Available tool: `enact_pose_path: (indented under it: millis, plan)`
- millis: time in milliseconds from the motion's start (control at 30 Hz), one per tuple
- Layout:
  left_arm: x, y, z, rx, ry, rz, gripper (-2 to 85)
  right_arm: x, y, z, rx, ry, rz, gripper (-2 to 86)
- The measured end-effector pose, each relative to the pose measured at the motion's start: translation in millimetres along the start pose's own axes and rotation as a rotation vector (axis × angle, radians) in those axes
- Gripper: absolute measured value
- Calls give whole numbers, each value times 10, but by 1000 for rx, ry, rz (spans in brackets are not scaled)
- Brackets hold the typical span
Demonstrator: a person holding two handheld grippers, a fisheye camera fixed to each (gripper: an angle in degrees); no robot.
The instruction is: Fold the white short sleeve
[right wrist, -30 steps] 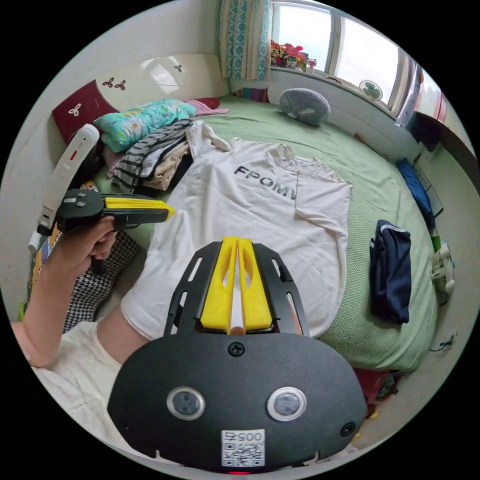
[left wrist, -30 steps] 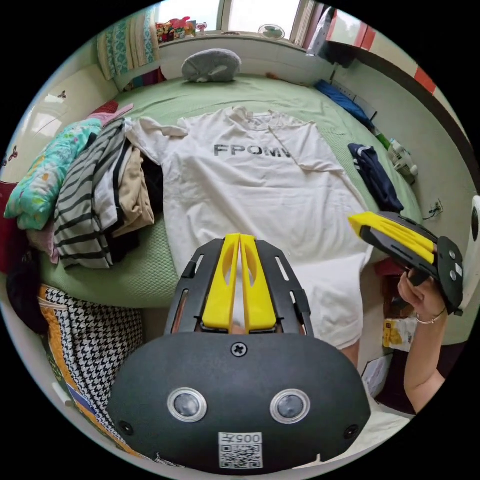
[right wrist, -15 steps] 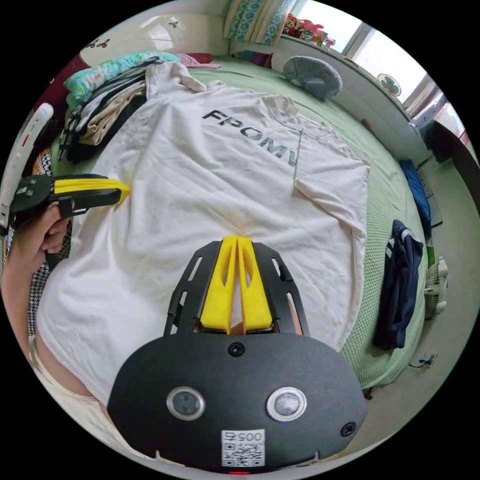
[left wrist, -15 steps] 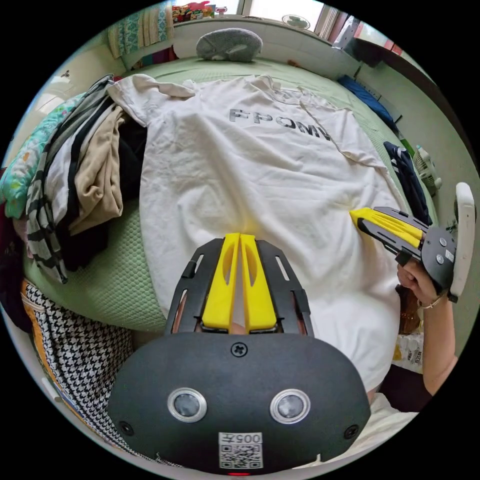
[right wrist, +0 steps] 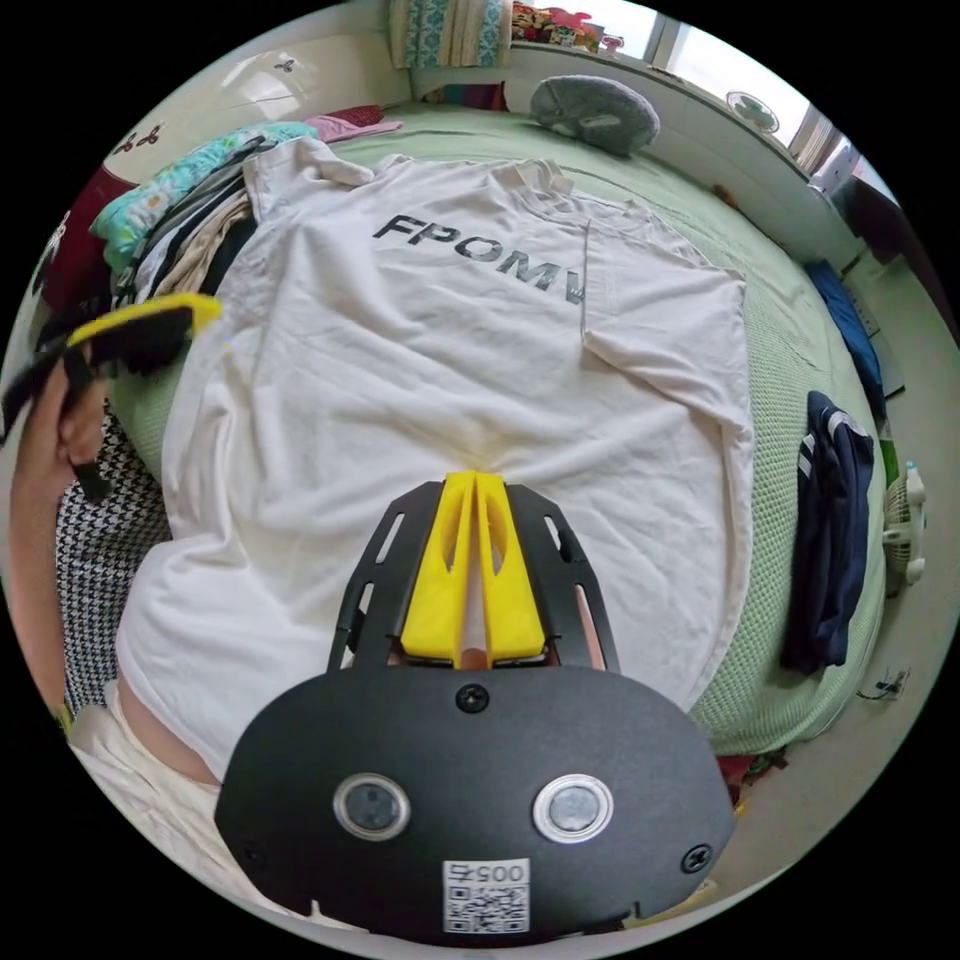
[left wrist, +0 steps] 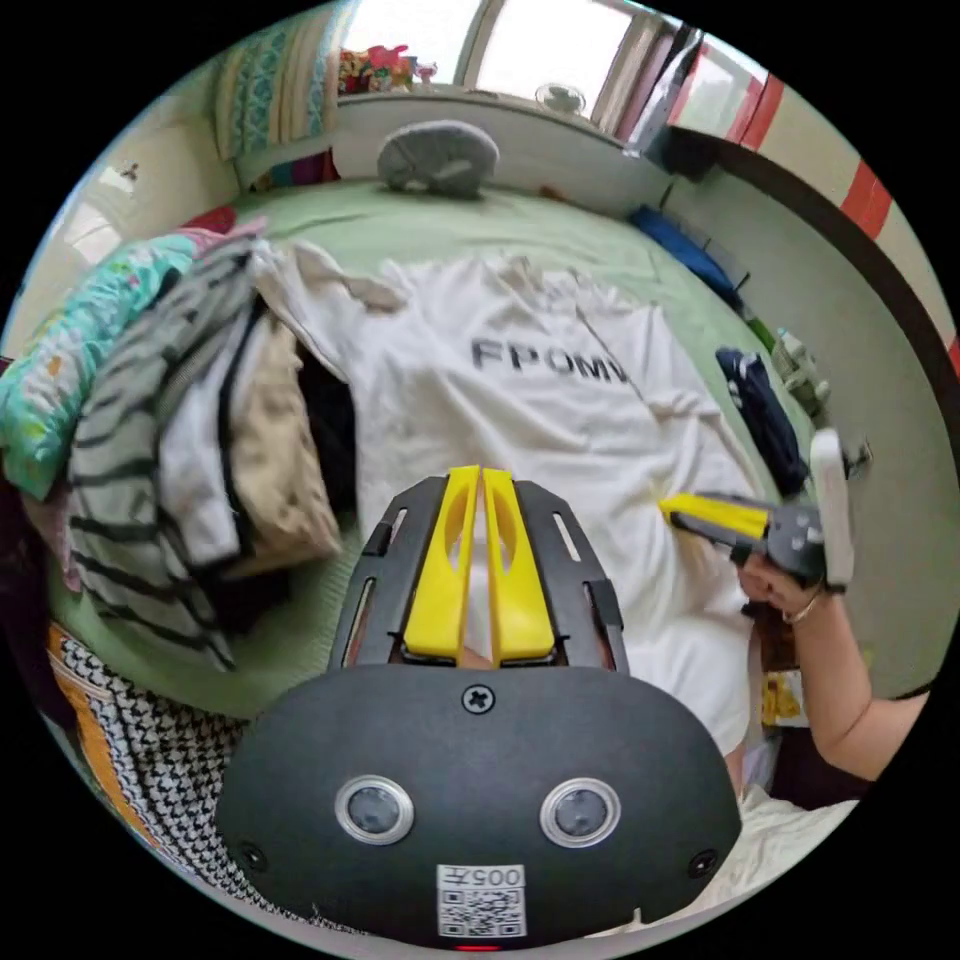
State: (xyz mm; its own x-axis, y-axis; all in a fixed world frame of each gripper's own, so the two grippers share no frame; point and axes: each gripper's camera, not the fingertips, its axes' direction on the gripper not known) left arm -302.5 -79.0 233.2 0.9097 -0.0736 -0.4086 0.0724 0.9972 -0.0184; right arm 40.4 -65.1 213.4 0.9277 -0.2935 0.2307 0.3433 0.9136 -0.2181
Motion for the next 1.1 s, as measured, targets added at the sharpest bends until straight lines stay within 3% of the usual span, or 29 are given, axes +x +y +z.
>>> enact_pose_path:
  millis: [100, 367, 633, 833, 1000, 1100]
  plan:
    - [-338, -324, -138, 59, -33, -46, 100, -24, -41, 67, 2, 30, 4, -11]
    - [-649, -602, 59, 50, -236, -85, 127, 75, -164, 238, 4, 21, 8, -9]
    - [-831, -675, 101, 89, -265, -120, 87, 316, -297, 421, 17, -60, 41, -12]
    - [-863, -708, -66, 151, -162, -80, 19, 471, -506, 548, -29, -103, 27, -13]
    - [-508, -776, -170, 168, 0, 162, 11, 597, -668, 669, -53, -131, 63, -14]
    - [-200, -757, -25, 87, 51, 304, 13, 593, -735, 728, -46, -99, 61, -14]
